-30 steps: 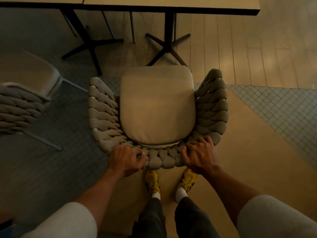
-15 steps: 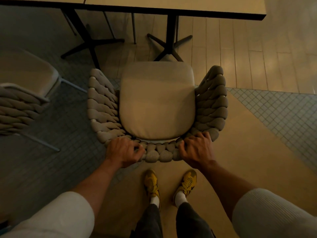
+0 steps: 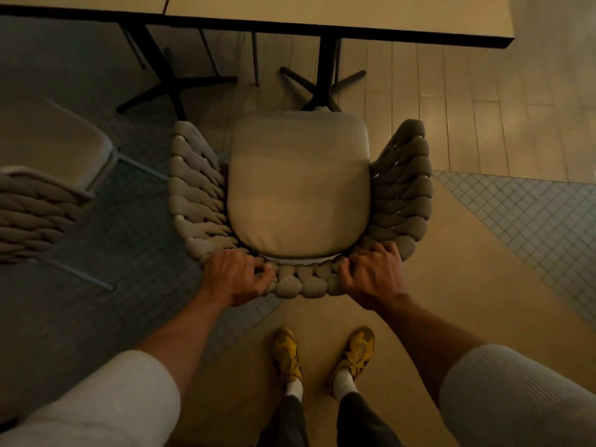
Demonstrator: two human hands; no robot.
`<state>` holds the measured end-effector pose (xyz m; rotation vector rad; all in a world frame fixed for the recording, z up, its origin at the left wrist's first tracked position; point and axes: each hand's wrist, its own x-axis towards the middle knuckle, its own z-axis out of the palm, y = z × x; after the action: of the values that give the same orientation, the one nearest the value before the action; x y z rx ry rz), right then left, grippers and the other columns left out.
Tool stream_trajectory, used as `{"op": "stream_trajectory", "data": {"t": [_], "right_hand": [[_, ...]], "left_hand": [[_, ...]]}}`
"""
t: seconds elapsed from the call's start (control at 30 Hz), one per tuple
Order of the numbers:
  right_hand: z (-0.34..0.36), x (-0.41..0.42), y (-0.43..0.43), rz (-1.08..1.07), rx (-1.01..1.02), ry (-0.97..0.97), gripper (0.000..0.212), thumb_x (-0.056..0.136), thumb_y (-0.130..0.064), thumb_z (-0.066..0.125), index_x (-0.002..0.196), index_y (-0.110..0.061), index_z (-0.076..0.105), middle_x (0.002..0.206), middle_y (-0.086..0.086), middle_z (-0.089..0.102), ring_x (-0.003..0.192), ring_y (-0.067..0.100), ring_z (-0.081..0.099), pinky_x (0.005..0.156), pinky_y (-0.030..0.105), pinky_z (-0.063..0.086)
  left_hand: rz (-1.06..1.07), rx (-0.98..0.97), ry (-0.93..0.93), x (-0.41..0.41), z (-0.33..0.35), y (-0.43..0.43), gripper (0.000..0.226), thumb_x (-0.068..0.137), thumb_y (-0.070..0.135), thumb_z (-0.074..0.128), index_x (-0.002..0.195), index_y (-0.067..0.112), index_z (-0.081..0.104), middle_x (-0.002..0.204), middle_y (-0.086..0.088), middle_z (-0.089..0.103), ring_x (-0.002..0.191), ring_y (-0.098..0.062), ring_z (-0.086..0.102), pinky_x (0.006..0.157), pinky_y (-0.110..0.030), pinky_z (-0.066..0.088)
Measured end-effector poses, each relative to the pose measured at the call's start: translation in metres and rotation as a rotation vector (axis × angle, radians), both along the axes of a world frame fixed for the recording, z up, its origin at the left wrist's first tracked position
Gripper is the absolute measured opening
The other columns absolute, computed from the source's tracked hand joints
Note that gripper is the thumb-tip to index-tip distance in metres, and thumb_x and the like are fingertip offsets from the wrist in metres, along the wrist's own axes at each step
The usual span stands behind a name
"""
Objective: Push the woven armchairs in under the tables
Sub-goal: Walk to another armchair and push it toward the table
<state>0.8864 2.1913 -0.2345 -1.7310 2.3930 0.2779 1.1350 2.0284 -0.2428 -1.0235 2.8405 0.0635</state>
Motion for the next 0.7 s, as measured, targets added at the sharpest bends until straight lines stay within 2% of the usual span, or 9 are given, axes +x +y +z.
{"op": "stream_trajectory", "data": {"t": [0.13,0.33,0.47,0.7], "right_hand": [[-0.003,-0.005,-0.015,-0.009,0.014,-0.016,0.047,0.099,-0.045,0.026,0.061,-0.026,0.045,0.061,-0.005,0.055,0.068,0.021,0.041,0.075,0.039,0.030],[-0.005,-0.010,-0.036,-0.014,0.011,-0.002,0.046,0.097,-0.044,0.028,0.059,-0.025,0.045,0.060,-0.005,0.054,0.067,0.021,0.038,0.075,0.039,0.031],[-0.010,-0.016,-0.054,-0.032,0.025,0.006,0.048,0.097,-0.046,0.025,0.060,-0.024,0.046,0.062,-0.005,0.056,0.067,0.020,0.038,0.074,0.039,0.029],[-0.005,-0.022,-0.085,-0.046,-0.002,0.012,0.046,0.094,-0.042,0.030,0.056,-0.024,0.046,0.062,-0.005,0.060,0.067,0.021,0.040,0.076,0.040,0.033]], "left_hand": [[0.010,0.012,0.000,-0.005,0.000,-0.015,0.048,0.091,0.057,0.040,0.078,0.029,0.076,0.067,-0.001,0.068,0.058,-0.020,0.055,0.053,-0.028,0.026],[0.007,0.008,0.010,-0.011,0.000,-0.038,0.044,0.091,0.056,0.045,0.075,0.029,0.076,0.064,-0.002,0.067,0.058,-0.022,0.058,0.052,-0.028,0.029],[-0.002,0.015,0.011,-0.016,-0.002,-0.058,0.047,0.092,0.058,0.041,0.076,0.029,0.075,0.067,0.000,0.068,0.059,-0.020,0.058,0.053,-0.028,0.029],[0.018,0.017,0.018,-0.023,-0.004,-0.088,0.052,0.089,0.061,0.039,0.076,0.028,0.077,0.067,-0.002,0.069,0.062,-0.022,0.062,0.053,-0.029,0.036]]}}
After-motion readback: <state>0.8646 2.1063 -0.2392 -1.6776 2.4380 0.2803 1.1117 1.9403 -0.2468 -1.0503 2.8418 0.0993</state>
